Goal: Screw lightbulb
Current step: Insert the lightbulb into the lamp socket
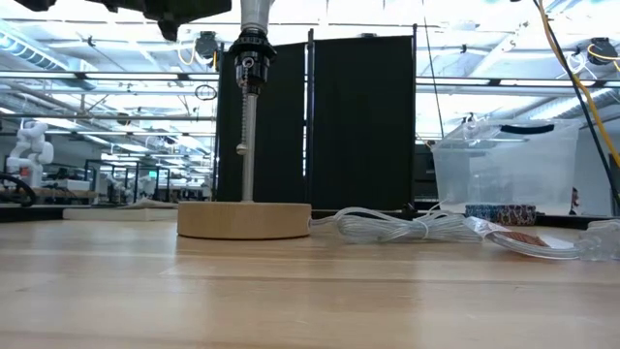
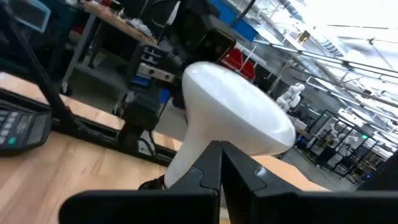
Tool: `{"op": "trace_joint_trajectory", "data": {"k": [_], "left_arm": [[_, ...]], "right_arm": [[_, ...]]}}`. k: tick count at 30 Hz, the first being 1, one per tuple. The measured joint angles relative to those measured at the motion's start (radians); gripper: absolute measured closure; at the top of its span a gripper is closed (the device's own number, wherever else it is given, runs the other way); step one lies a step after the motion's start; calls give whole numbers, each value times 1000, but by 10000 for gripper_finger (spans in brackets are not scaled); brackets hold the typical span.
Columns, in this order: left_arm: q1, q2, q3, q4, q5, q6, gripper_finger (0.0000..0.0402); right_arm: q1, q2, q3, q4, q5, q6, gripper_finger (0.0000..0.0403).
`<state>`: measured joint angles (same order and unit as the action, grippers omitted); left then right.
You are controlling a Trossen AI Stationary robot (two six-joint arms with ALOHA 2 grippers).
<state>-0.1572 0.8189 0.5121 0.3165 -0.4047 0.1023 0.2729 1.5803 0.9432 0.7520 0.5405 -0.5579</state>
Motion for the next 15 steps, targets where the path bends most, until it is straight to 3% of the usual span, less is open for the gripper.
{"op": "trace_joint_trajectory", "data": {"k": [7,15], "left_arm": [[-10,-77,0,-10,-2,11,401],[-93,-150,0,-3,30,19,401]], "right_arm": [[8,0,0,-27,59,8,403],[-50,0,0,-13,141,25,403]]}}
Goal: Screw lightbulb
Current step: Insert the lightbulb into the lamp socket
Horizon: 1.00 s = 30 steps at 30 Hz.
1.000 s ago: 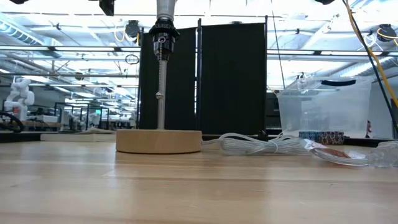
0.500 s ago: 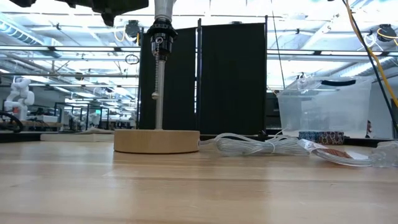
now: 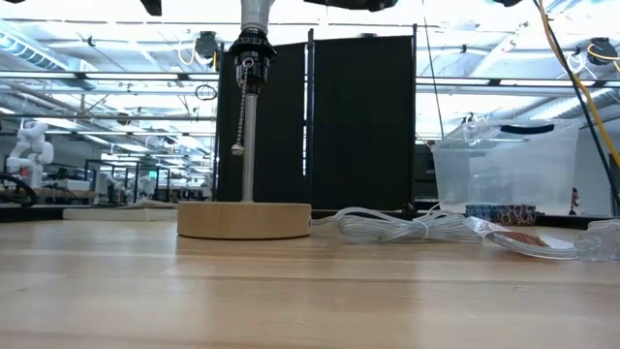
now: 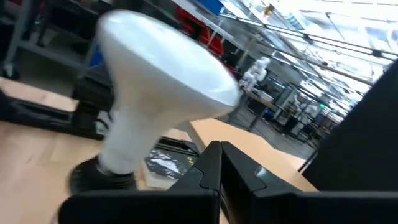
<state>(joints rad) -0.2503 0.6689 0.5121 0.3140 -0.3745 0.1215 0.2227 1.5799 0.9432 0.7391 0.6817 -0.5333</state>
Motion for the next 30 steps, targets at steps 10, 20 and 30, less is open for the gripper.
{"op": "trace_joint_trajectory", "data": {"k": [10,20,30], "left_arm": [[-59,70,0,35,3,-15,401],[-22,85,0,46,1,-33,401],[25,85,0,46,-1,-62,401]], "right_arm": [[-41,-2,0,107,-46,-7,403],[-40,-2,0,119,-134,10,403],[-26,-2,0,101,-138,23,403]]}}
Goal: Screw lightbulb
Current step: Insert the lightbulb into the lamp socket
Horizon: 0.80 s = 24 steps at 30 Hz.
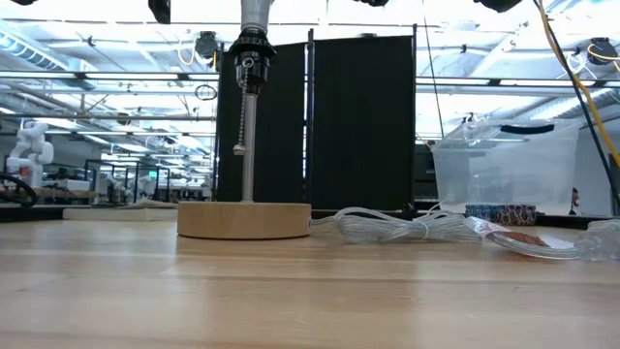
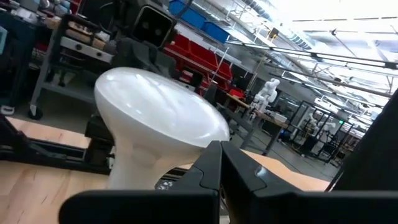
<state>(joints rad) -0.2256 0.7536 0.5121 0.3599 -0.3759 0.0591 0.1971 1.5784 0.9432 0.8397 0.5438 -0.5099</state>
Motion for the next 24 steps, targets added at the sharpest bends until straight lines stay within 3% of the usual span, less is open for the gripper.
{"op": "trace_joint_trajectory", "data": {"k": [18,24], "left_arm": [[78,-49,0,-7,-10,21,401],[37,-85,0,0,205,37,401]], "right_arm": [[74,0,0,-98,4,-33,403],[44,0,0,-108,63,-2,403]]}}
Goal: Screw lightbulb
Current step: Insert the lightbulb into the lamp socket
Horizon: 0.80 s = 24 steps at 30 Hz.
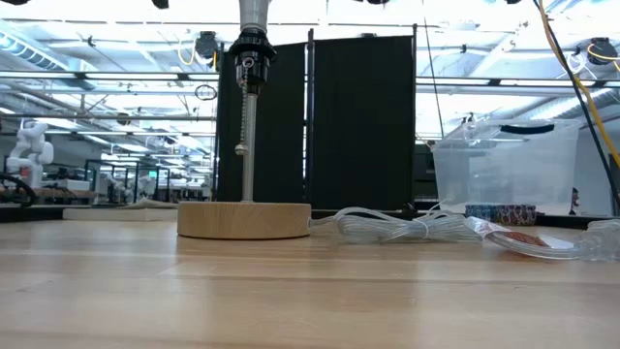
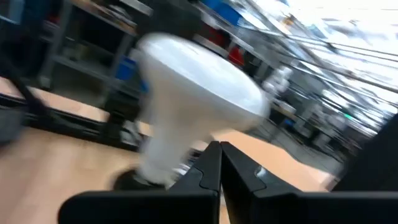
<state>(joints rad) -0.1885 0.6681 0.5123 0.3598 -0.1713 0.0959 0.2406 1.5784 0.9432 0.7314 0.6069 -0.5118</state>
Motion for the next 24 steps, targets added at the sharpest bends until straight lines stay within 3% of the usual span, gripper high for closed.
{"op": "trace_joint_trajectory", "data": {"k": [2,11,24], "left_arm": [[-23,24,0,-4,35,-1,401],[-59,135,0,8,-7,-16,401],[-58,138,0,34,-43,-8,401]], "right_arm": [[-17,0,0,12,19,1,403],[-56,0,0,130,-13,-21,403],[-56,0,0,138,-103,-32,403]]}}
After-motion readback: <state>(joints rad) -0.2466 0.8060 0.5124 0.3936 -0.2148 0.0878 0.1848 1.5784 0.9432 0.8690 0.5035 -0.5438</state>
